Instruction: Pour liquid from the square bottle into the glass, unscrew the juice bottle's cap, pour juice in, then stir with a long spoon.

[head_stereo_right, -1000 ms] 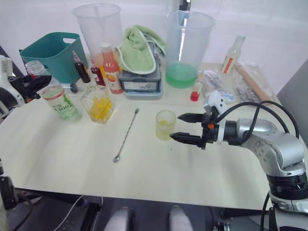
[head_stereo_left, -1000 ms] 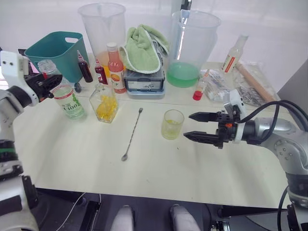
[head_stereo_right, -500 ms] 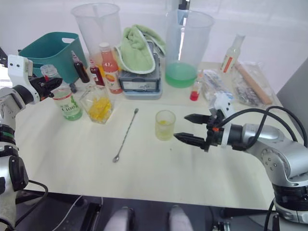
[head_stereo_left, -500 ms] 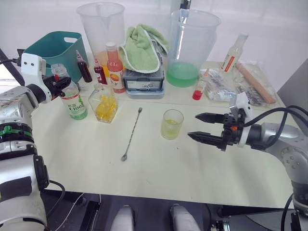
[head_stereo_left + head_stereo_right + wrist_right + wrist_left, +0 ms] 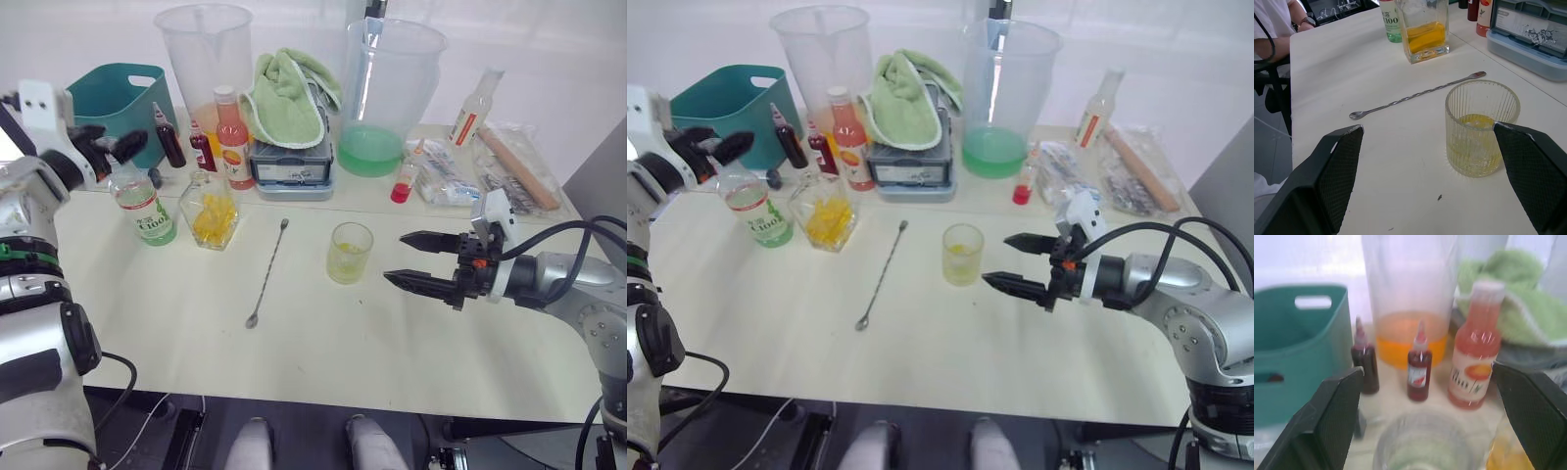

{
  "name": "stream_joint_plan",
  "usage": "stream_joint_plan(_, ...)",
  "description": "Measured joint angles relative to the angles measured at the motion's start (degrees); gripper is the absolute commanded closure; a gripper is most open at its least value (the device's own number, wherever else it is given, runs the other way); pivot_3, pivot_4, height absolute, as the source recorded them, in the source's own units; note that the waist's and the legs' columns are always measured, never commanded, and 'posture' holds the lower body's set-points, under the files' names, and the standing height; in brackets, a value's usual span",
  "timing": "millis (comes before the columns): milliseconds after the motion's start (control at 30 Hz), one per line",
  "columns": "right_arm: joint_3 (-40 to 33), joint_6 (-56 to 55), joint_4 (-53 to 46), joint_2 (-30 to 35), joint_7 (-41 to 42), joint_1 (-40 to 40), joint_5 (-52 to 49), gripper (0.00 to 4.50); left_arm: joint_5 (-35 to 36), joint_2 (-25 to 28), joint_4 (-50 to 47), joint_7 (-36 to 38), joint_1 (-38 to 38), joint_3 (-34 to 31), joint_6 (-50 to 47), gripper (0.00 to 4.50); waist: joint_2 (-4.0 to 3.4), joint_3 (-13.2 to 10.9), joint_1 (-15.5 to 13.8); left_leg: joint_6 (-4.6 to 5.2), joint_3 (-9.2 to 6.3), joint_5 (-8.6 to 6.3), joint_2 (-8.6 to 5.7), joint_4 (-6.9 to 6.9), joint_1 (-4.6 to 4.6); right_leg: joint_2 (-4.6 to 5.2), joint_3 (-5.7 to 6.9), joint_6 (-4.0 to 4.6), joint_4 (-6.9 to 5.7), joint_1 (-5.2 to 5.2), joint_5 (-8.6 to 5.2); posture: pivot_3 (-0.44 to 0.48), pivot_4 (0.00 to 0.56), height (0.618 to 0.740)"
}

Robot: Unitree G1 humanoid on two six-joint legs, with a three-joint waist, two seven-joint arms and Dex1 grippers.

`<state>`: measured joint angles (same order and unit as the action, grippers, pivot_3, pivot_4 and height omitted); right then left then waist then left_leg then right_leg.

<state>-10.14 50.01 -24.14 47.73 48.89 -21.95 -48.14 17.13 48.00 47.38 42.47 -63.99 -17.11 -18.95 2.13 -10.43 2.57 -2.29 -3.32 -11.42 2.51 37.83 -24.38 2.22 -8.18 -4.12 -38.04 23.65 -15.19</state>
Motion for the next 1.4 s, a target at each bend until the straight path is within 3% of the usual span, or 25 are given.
stream_joint_plan(167, 0.0, -0.1, 0.7, 0.0, 0.8, -0.4, 0.1, 0.0, 1.5, 1.3, -4.7, 0.8, -1.0, -1.1, -0.8, 0.06, 0.0, 0.0, 0.1, 0.0, 0.0, 0.0, 0.0, 0.0, 0.04, 0.0, 0.0, -0.01, -0.01, -0.01, 0.0, 0.0, 0.15, 0.727)
stream_joint_plan(333, 0.1, -0.5, 1.4, 0.0, 1.1, -1.8, 0.2, 0.0, 5.8, 2.0, -18.1, 7.2, 1.8, -0.3, -7.4, 0.06, 0.0, 0.0, 0.1, -0.01, 0.0, 0.01, 0.01, 0.0, 0.02, 0.0, 0.0, 0.0, -0.01, -0.01, 0.0, 0.0, 0.15, 0.727)
stream_joint_plan(633, -0.1, -4.2, 4.0, 0.0, 0.4, -1.9, 3.5, 0.0, 14.3, 2.8, -41.8, 15.2, 15.1, 3.2, -20.8, 0.06, 0.0, 0.0, 0.1, -0.02, 0.01, 0.01, 0.02, 0.0, 0.07, 0.0, -0.01, -0.02, -0.01, -0.03, -0.02, 0.0, 0.15, 0.727)
stream_joint_plan(800, -0.6, -7.0, 5.5, -0.3, -1.5, -1.5, 6.7, 0.0, 14.6, 2.1, -50.8, 12.1, 23.0, 3.0, -22.2, 0.06, -0.01, 0.0, 0.2, -0.02, 0.04, 0.01, 0.03, -0.01, 0.09, 0.0, -0.04, -0.01, 0.0, -0.03, -0.02, 0.0, 0.15, 0.727)
stream_joint_plan(900, -2.5, -9.8, 5.3, -0.4, 0.6, 4.7, 7.1, 0.0, 14.4, -2.8, -58.6, 7.3, 36.1, 2.4, -22.0, 0.06, -0.05, 0.0, 0.1, 0.04, 0.05, -0.03, 0.03, -0.05, 0.23, 0.03, -0.06, -0.01, 0.15, -0.29, -0.05, 0.0, 0.15, 0.727)
stream_joint_plan(967, -2.8, -10.6, 5.9, -0.3, 1.5, 7.5, 7.6, 0.0, 13.4, -5.0, -59.6, 5.3, 42.6, 2.7, -21.2, 0.06, 0.05, 0.0, 0.1, 0.03, 0.04, -0.03, 0.03, -0.02, 0.18, 0.03, -0.05, 0.02, 0.11, -0.23, -0.03, 0.0, 0.15, 0.727)
stream_joint_plan(1100, -6.2, -11.8, 8.1, 0.5, 1.5, 10.4, 9.1, 0.0, 9.5, -4.6, -59.9, 4.1, 49.5, 1.3, -13.9, 0.06, 0.08, -0.1, 0.0, -0.03, 0.1, 0.01, 0.04, -0.01, 0.44, 0.02, -0.06, 0.0, 0.17, -0.43, -0.07, 0.0, 0.15, 0.727)
stream_joint_plan(1400, -10.7, -11.9, 8.7, -2.0, -3.9, 22.2, 12.9, 0.0, 7.6, -5.4, -50.9, 8.9, 64.8, -4.0, 0.7, 0.06, 0.06, 0.0, 0.1, -0.03, 0.21, 0.0, 0.1, -0.06, 0.57, 0.02, -0.12, -0.19, 0.21, -0.48, -0.28, 0.0, 0.15, 0.727)
